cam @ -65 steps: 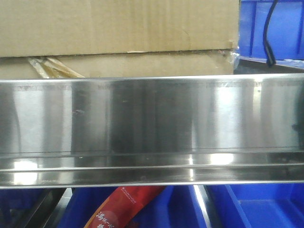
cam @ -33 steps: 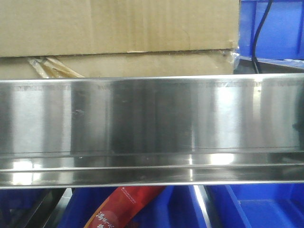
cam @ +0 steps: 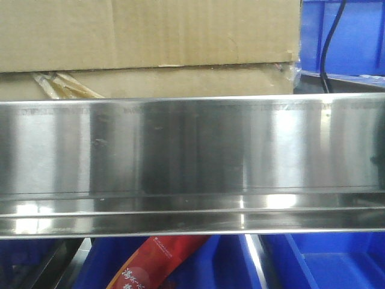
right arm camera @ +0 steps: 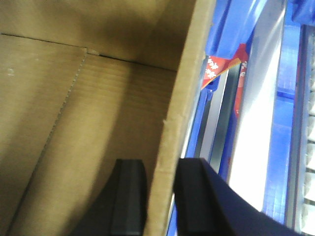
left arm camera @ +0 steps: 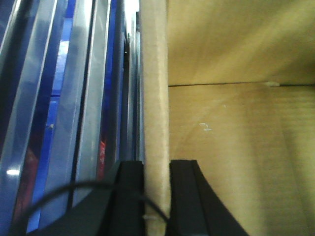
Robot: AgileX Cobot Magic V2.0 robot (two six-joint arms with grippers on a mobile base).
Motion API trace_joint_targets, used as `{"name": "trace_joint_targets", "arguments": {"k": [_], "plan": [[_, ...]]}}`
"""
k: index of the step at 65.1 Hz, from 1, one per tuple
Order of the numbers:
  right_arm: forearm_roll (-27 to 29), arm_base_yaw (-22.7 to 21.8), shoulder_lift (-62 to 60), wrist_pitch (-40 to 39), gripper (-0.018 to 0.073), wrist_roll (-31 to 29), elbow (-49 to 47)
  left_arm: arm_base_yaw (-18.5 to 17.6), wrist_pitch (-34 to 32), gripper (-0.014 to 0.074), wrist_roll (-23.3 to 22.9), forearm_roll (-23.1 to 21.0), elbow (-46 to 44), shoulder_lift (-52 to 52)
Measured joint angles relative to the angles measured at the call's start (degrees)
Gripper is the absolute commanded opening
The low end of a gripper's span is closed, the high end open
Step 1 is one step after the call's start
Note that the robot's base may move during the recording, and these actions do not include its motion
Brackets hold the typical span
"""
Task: Grab carton from right shelf to conveyor
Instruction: 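Close both grippers on the carton's side walls, then lift the carton with both grippers and pull it off the shelf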
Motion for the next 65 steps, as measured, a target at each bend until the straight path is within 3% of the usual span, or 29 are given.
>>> {"name": "trace_joint_targets", "arguments": {"k": [26, 50, 65], "plan": [[-0.06, 0.00, -6.39, 0.32, -0.0058, 0.00, 0.00, -0.44, -0.75, -0.0018, 0.76, -1.06, 0.67, -9.08], [0.55, 0.65, -18.79, 0.39, -0.0058, 0.04, 11.86, -5.16, 0.10, -0.0018, -2.35, -1.33, 15.23, -22.62], [-0.73, 0.65, -25.14, 1.06, -0.0058, 0.04, 18.83, -12.00, -0.48, -0.0018, -5.41, 0.45, 18.01, -24.25]]}}
